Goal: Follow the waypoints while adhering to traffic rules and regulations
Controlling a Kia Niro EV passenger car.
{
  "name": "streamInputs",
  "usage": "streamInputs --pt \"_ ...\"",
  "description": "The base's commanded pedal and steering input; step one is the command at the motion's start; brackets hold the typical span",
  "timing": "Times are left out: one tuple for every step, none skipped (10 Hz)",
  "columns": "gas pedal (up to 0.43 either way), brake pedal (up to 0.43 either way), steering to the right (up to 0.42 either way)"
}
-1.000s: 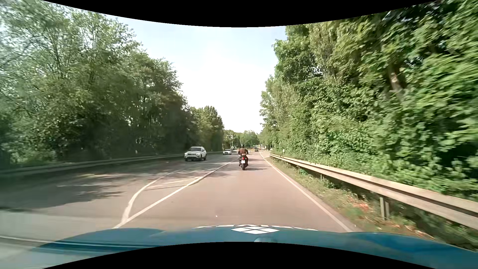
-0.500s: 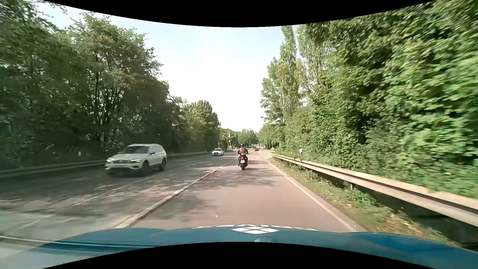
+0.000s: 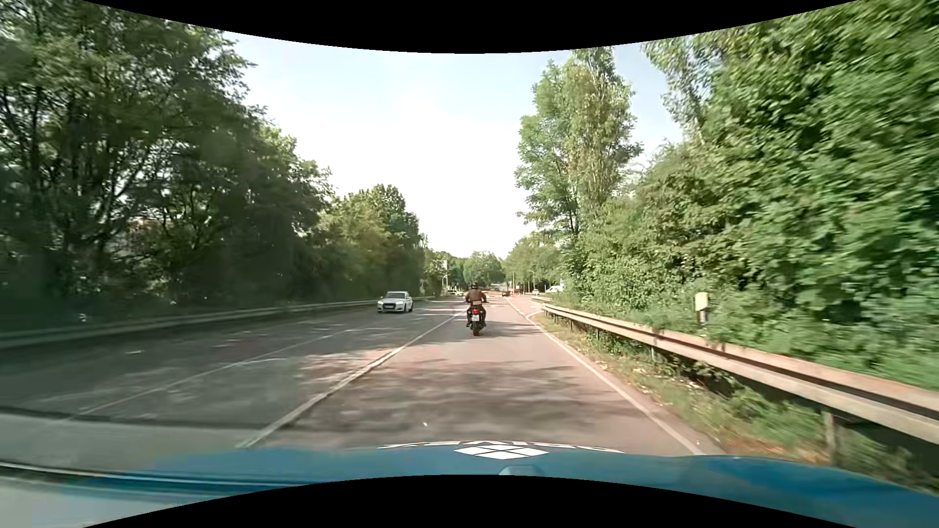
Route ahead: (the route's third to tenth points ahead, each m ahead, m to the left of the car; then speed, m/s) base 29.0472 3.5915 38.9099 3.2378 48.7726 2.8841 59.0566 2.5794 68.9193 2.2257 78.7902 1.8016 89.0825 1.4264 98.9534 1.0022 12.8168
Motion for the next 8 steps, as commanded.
streamInputs --pt "0.000 0.122 0.003" --pt "0.000 0.128 0.003" --pt "0.000 0.128 0.003" --pt "0.000 0.128 0.002" --pt "0.000 0.128 0.002" --pt "0.000 0.116 0.002" --pt "0.000 0.104 0.002" --pt "0.000 0.098 0.002"
